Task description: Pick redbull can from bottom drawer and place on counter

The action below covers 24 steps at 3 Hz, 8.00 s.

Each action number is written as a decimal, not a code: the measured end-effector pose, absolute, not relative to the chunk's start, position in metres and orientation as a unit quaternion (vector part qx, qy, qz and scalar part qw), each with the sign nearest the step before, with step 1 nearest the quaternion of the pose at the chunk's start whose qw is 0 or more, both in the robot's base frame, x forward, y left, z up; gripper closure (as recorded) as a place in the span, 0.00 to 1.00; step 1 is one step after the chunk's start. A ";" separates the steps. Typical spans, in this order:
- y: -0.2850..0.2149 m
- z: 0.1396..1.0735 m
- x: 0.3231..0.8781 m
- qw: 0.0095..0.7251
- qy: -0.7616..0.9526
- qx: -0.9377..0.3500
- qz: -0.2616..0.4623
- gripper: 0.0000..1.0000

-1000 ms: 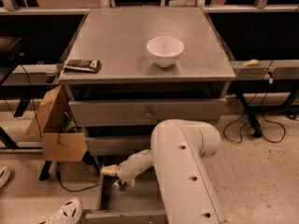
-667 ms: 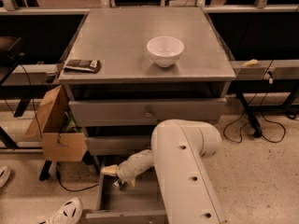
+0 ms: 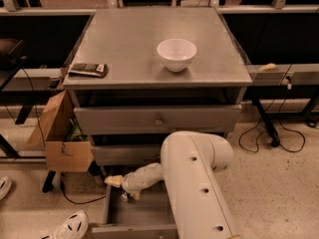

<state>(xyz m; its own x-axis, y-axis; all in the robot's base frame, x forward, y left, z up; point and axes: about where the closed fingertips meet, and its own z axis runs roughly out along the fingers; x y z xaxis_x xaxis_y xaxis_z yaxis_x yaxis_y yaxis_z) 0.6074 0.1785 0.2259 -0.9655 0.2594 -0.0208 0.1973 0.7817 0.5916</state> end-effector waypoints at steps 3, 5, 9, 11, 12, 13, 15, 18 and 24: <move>0.179 0.191 0.633 0.095 0.925 0.235 0.285 0.00; 0.156 0.166 0.635 0.100 0.912 0.278 0.283 0.00; 0.107 0.188 0.606 0.145 0.877 0.239 0.391 0.00; 0.116 0.228 0.592 0.164 0.861 0.198 0.438 0.00; 0.141 0.249 0.594 0.167 0.854 0.156 0.467 0.00; 0.158 0.262 0.607 0.173 0.842 0.124 0.495 0.00; 0.159 0.269 0.620 0.205 0.826 0.015 0.525 0.00; 0.165 0.269 0.635 0.258 0.816 -0.034 0.516 0.00; 0.126 0.246 0.665 0.336 0.780 -0.260 0.460 0.00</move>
Offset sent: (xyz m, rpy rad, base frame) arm 0.0368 0.0149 -0.0240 -0.0452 -0.0332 -0.2766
